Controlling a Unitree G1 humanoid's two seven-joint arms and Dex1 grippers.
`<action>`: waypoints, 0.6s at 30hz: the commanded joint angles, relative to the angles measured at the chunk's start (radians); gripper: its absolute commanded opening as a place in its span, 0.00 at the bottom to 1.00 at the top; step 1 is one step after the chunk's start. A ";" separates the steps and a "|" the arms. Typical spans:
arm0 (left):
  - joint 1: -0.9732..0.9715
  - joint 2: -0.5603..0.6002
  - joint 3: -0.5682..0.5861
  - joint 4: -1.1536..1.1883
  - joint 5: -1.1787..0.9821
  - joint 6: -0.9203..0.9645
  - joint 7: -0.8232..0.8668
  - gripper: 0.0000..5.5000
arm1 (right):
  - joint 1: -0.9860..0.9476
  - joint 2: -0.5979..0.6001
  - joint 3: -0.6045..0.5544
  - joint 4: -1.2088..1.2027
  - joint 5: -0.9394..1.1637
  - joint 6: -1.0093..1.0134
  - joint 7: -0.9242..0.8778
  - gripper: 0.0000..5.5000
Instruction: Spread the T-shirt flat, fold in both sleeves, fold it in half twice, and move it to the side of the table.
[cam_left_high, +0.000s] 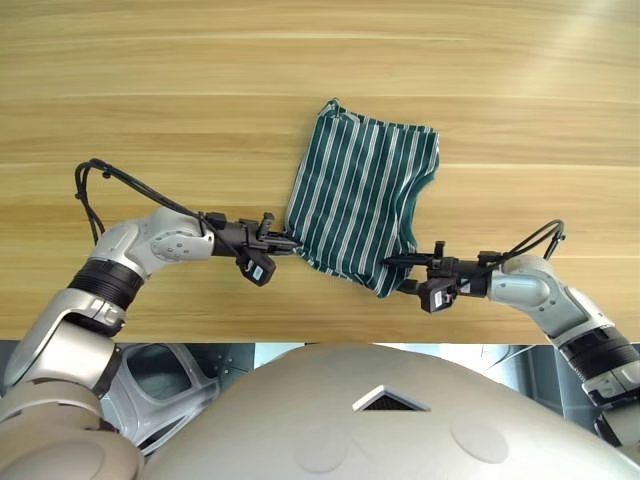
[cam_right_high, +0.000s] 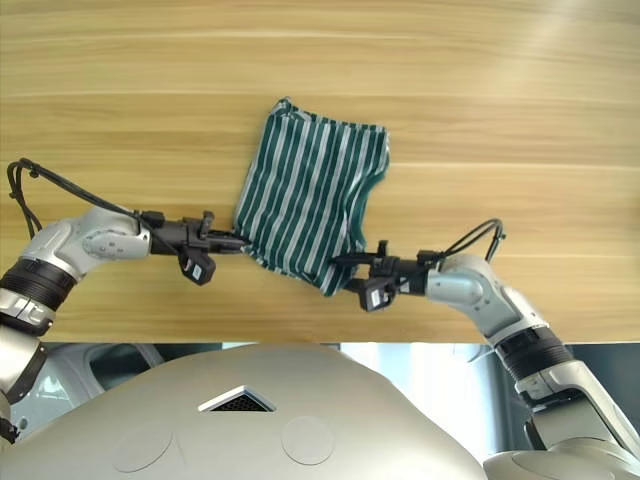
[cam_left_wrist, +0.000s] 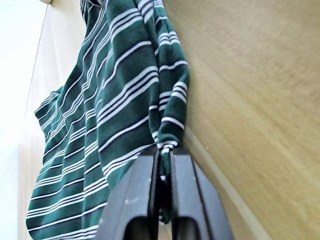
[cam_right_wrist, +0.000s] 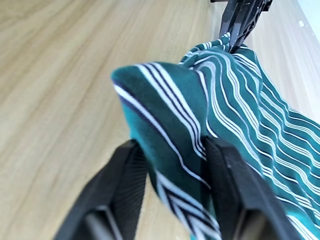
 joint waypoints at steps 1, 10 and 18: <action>0.029 0.008 -0.034 0.039 0.077 0.031 -0.023 0.02 | 0.036 -0.032 0.030 0.028 -0.072 0.036 0.047 0.20; 0.108 0.067 -0.068 -0.144 -0.261 0.036 -0.167 0.02 | 0.014 -0.040 -0.003 0.069 0.015 0.015 0.049 0.00; 0.181 0.146 -0.061 -0.328 -0.453 0.103 -0.304 0.02 | 0.058 -0.148 -0.039 0.045 0.245 -0.074 0.177 0.00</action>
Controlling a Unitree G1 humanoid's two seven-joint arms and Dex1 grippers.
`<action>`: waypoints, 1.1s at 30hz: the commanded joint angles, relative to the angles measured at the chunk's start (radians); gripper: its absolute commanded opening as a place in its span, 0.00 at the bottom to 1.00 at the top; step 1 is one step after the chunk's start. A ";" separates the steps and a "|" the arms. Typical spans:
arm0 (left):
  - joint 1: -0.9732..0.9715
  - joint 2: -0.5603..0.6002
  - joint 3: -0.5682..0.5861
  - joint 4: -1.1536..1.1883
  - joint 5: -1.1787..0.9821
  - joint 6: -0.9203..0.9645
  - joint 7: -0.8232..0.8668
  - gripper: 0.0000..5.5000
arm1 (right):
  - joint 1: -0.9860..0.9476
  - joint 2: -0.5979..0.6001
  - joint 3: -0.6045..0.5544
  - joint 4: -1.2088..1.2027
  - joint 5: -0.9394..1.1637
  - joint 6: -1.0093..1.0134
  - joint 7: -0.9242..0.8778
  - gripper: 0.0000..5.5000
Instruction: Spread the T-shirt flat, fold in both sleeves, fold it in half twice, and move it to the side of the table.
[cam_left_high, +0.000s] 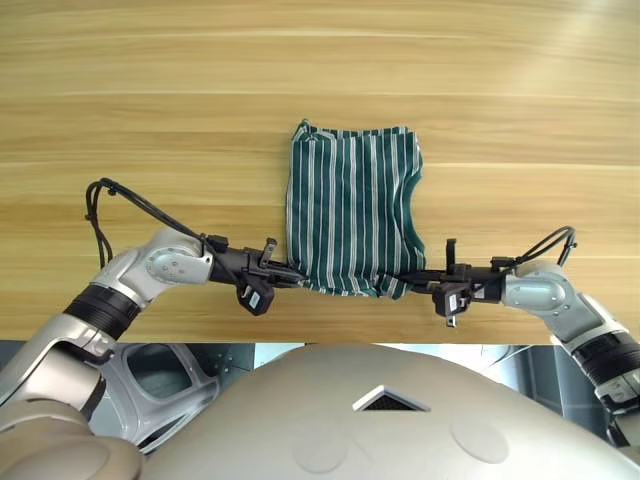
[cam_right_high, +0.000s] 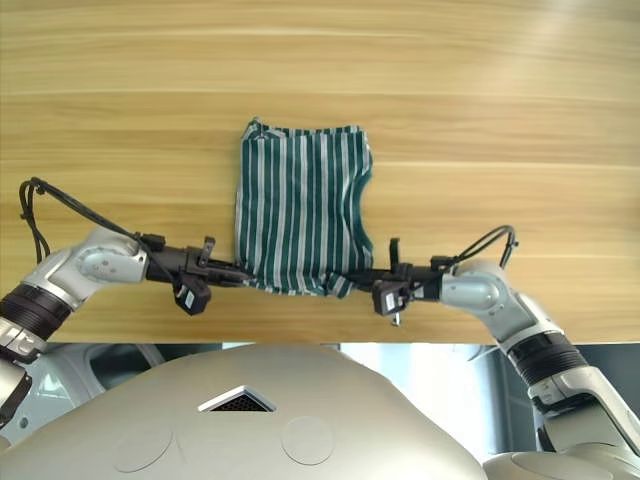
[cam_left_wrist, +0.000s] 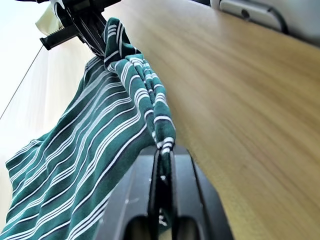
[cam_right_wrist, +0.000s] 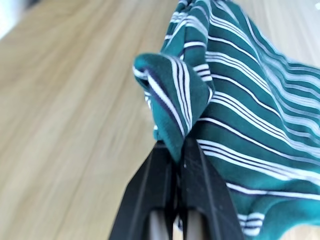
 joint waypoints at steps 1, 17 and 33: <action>0.045 0.071 0.009 -0.097 -0.086 0.028 -0.064 0.02 | 0.058 -0.090 -0.015 -0.022 0.111 -0.042 0.087 0.00; 0.253 0.169 0.172 -0.354 -0.301 0.097 -0.036 0.02 | 0.232 -0.180 -0.193 -0.281 0.312 -0.038 0.073 0.00; 0.066 -0.097 0.292 -0.035 -0.230 0.158 -0.004 0.02 | -0.036 0.091 -0.230 -0.172 0.069 0.240 -0.064 0.00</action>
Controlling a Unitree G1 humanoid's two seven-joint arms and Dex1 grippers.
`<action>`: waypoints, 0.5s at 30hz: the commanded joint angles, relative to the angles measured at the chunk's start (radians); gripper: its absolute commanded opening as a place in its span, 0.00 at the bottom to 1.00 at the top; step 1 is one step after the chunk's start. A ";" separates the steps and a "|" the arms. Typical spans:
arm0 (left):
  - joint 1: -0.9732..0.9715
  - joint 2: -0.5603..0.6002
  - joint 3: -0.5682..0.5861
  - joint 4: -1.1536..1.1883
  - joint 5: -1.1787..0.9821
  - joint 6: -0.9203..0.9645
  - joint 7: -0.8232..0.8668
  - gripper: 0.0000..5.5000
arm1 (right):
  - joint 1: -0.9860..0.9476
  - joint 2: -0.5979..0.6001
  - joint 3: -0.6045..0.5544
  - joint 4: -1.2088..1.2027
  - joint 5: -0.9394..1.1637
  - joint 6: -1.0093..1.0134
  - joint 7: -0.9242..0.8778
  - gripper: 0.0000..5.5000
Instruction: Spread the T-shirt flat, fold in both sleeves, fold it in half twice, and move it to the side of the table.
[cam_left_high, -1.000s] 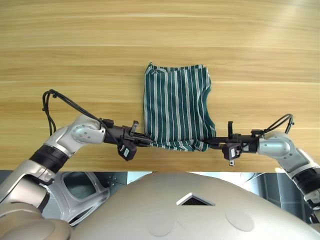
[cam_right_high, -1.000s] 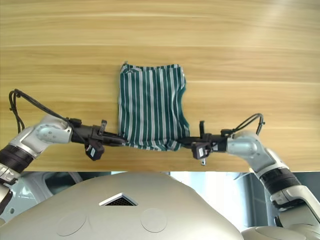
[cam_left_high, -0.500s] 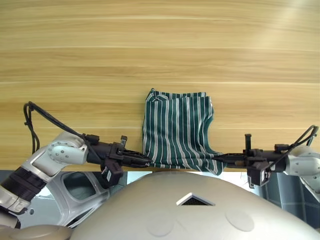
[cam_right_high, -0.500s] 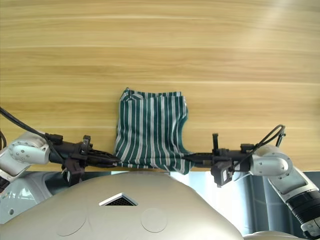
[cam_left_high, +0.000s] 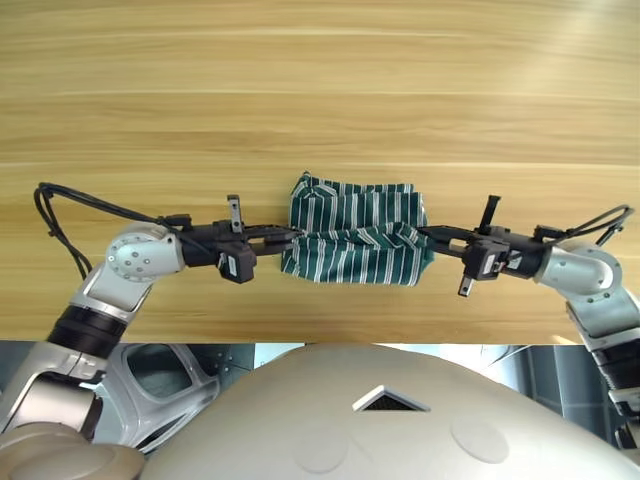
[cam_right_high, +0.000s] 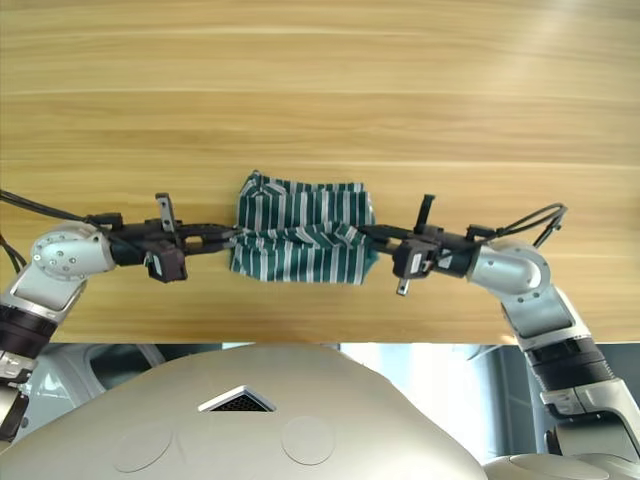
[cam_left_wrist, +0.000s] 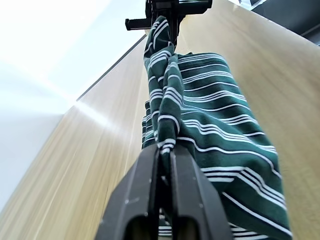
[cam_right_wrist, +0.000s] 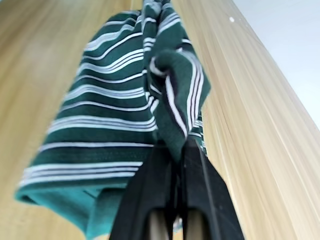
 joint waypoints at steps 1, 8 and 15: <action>-0.065 -0.052 0.027 0.063 0.026 0.012 0.007 0.02 | -0.066 0.056 -0.001 0.059 -0.078 0.040 -0.033 0.00; -0.139 -0.180 0.067 0.115 0.046 0.012 0.070 0.02 | -0.125 0.122 0.002 0.134 -0.170 0.068 -0.082 0.00; -0.277 -0.293 0.070 0.367 0.315 -0.038 0.260 0.02 | -0.172 0.169 0.047 0.219 -0.303 0.077 -0.135 0.00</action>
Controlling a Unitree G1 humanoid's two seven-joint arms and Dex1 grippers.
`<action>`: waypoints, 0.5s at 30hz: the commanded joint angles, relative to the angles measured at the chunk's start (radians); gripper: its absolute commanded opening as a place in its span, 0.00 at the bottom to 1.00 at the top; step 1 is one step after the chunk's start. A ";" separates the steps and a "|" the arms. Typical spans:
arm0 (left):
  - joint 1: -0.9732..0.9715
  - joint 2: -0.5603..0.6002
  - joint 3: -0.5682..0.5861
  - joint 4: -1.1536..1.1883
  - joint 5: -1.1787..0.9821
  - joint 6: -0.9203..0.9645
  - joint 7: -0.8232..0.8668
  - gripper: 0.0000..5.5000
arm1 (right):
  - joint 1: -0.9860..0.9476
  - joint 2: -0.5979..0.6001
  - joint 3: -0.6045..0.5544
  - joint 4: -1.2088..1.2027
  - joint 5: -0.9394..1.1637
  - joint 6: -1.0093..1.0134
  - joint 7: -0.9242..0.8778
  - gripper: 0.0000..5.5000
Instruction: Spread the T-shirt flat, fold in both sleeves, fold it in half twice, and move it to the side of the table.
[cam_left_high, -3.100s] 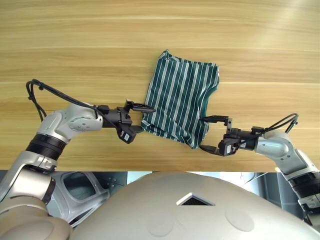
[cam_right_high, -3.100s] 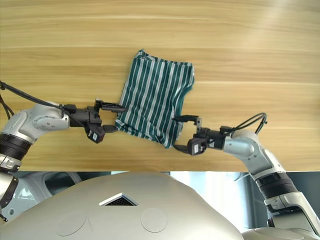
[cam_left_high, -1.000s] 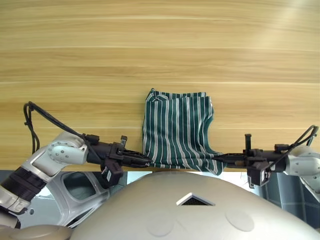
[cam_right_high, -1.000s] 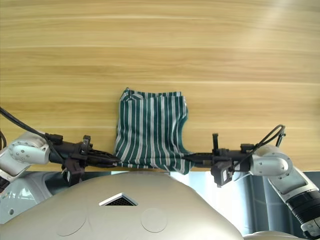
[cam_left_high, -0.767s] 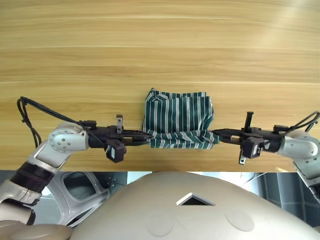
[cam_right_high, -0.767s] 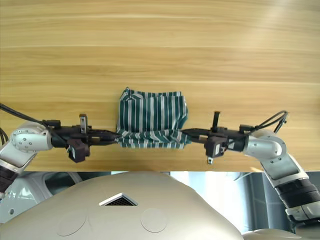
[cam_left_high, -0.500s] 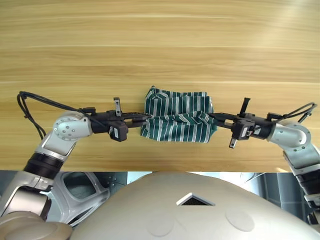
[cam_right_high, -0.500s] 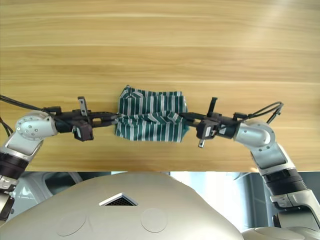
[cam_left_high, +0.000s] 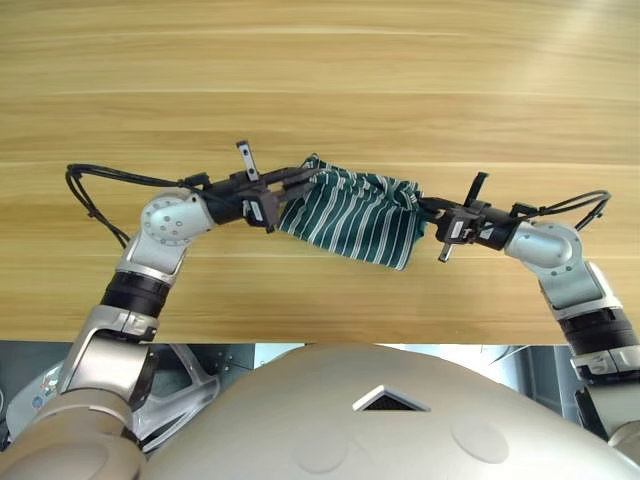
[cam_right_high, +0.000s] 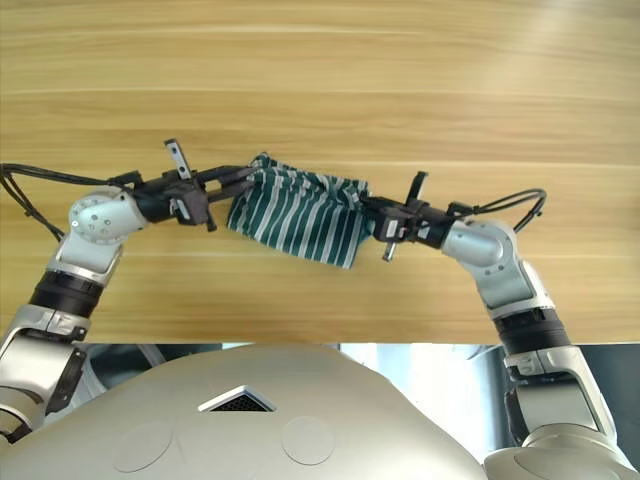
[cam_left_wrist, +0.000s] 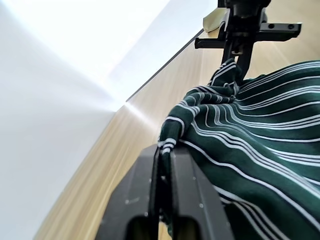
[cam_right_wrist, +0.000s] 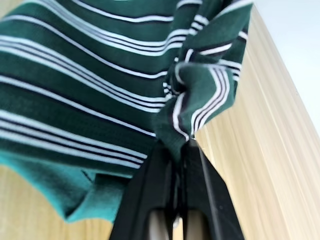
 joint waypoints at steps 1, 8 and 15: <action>-0.104 -0.048 -0.016 0.194 0.198 -0.025 0.137 0.02 | -0.039 0.033 0.025 0.044 -0.057 0.012 -0.020 0.00; -0.240 -0.044 -0.115 0.554 0.497 -0.026 0.379 0.02 | -0.052 0.044 0.012 0.071 -0.071 0.032 -0.047 0.00; -0.337 -0.041 -0.184 0.763 0.576 0.023 0.485 0.02 | -0.022 0.046 0.009 0.077 -0.061 0.069 -0.057 0.00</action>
